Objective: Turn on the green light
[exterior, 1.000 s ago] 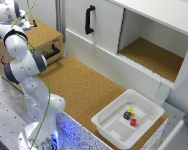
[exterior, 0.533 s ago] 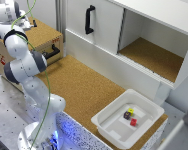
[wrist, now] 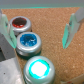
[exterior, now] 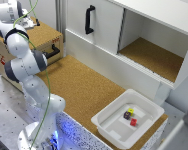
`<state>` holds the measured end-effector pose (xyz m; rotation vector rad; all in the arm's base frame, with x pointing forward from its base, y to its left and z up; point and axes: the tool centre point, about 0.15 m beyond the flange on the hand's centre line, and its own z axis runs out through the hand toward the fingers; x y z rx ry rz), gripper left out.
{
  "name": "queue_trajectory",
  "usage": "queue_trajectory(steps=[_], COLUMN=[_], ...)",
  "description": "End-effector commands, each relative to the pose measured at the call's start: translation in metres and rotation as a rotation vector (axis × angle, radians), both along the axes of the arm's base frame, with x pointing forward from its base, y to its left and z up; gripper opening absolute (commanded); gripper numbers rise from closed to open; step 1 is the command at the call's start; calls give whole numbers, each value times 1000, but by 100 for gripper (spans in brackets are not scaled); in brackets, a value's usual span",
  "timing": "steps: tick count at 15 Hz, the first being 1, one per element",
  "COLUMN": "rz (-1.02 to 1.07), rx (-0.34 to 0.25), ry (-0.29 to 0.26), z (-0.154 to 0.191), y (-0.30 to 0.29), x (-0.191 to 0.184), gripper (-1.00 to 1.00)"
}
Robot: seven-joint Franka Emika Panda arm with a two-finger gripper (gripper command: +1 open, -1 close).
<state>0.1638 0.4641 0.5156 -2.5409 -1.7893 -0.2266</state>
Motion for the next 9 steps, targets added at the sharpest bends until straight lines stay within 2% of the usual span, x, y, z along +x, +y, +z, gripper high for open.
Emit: queue_trajectory(steps=[1,3,4,9], rz=[78,63,47,58], rx=[-153,-170,-179,-220], ry=[4,-4,11,19], z=[6,9,9,4], y=[57,79,89,142], x=[1,5,7,16], gripper=[100,100,100,100])
